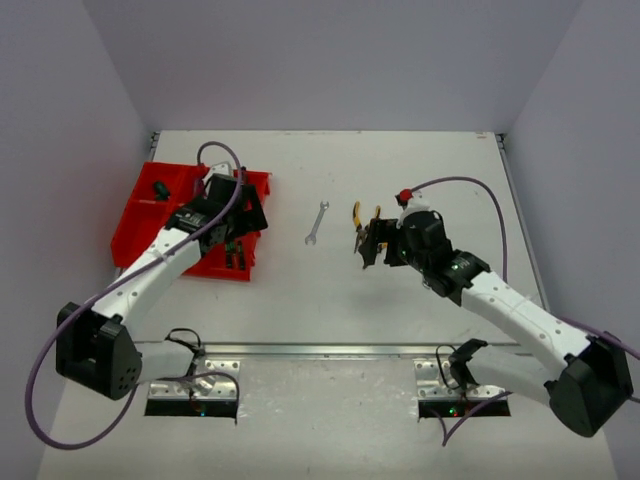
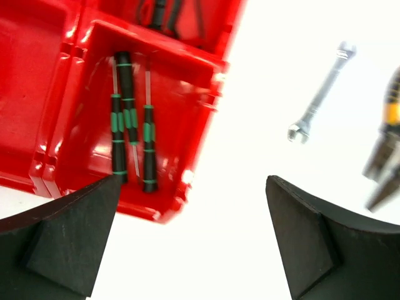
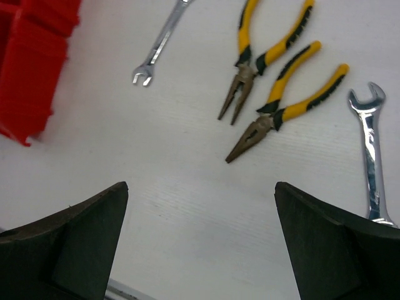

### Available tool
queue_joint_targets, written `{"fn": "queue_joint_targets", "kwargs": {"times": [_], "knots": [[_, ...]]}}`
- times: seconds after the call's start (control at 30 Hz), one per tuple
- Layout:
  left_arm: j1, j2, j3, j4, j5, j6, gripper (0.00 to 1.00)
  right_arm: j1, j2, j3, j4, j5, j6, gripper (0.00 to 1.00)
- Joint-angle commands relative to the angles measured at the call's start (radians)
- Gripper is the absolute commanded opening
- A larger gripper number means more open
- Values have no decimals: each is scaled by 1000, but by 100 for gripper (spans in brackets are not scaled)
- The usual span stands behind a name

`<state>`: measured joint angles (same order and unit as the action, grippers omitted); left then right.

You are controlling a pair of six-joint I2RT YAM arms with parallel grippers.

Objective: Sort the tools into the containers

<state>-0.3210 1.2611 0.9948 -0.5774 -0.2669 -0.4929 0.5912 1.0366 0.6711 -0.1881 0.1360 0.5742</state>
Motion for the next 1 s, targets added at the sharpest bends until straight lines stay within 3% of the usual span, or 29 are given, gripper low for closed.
{"fn": "queue_joint_targets", "kwargs": {"times": [0.0,0.23,0.33,0.43,0.63,0.97], "knots": [[-53,-153,98,-75,15,34,100,-6,134,99,-133,319,238,99],[-58,-442,68,-117,207,165,100,-28,434,290,-210,427,257,99],[-58,-489,2,-119,170,189,100,-62,533,351,-252,476,298,98],[-65,-550,-83,-84,127,172,100,-99,614,420,-276,410,318,93],[-67,-606,-103,-50,169,178,100,-119,771,506,-316,305,377,76],[-67,-561,-165,39,209,180,100,-99,873,522,-364,274,531,70]]}}
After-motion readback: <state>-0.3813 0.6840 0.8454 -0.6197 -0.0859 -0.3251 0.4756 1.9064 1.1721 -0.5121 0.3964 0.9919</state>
